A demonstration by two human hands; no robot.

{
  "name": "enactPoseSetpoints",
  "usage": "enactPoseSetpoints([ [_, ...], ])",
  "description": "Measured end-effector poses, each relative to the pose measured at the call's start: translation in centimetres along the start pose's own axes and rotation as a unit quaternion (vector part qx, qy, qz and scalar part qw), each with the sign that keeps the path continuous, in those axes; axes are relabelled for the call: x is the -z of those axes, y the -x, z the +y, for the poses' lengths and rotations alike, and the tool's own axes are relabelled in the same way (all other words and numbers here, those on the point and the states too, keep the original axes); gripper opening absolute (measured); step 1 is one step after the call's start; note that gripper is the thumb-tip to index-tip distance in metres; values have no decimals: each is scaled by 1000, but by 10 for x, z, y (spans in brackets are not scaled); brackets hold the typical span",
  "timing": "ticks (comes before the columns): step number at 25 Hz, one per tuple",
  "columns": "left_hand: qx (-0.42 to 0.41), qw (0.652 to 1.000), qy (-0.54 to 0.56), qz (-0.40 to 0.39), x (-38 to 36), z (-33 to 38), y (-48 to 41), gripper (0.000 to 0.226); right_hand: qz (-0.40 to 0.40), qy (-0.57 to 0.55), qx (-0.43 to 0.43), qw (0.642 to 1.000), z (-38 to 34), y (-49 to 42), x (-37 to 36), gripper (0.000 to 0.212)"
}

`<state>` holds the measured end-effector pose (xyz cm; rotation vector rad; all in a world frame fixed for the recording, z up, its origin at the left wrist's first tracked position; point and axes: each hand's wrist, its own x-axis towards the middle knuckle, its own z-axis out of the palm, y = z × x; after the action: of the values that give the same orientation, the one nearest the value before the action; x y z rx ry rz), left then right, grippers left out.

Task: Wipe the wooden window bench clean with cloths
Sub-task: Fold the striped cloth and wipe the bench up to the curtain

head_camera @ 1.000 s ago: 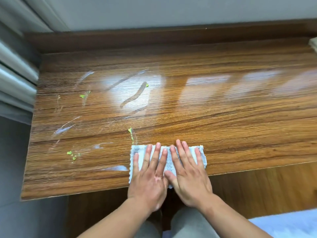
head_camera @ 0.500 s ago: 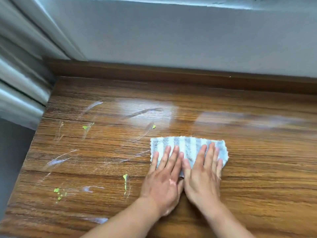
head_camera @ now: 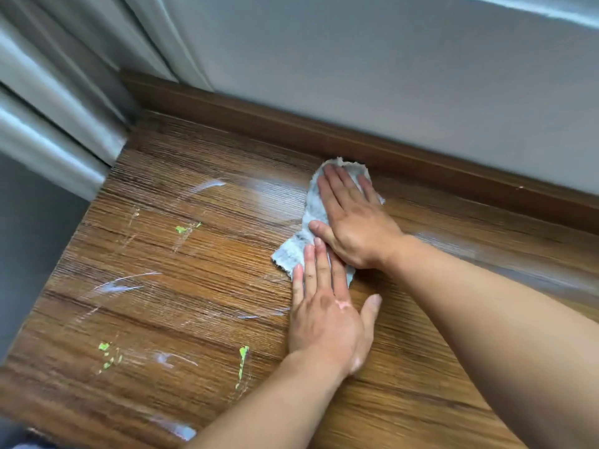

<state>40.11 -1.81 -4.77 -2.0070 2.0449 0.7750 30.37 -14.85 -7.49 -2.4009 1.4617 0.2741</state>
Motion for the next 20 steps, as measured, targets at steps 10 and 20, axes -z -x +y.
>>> enactPoseSetpoints([
  [10, -145, 982, -103, -71, -77, -100, 168, 60, 5, -15, 146, 989, -120, 135, -67, 72],
  [20, -132, 990, -36, -12, 1, -66, 29, 82, -31, -30, -159, 986, -80, 1, -4, 83],
])
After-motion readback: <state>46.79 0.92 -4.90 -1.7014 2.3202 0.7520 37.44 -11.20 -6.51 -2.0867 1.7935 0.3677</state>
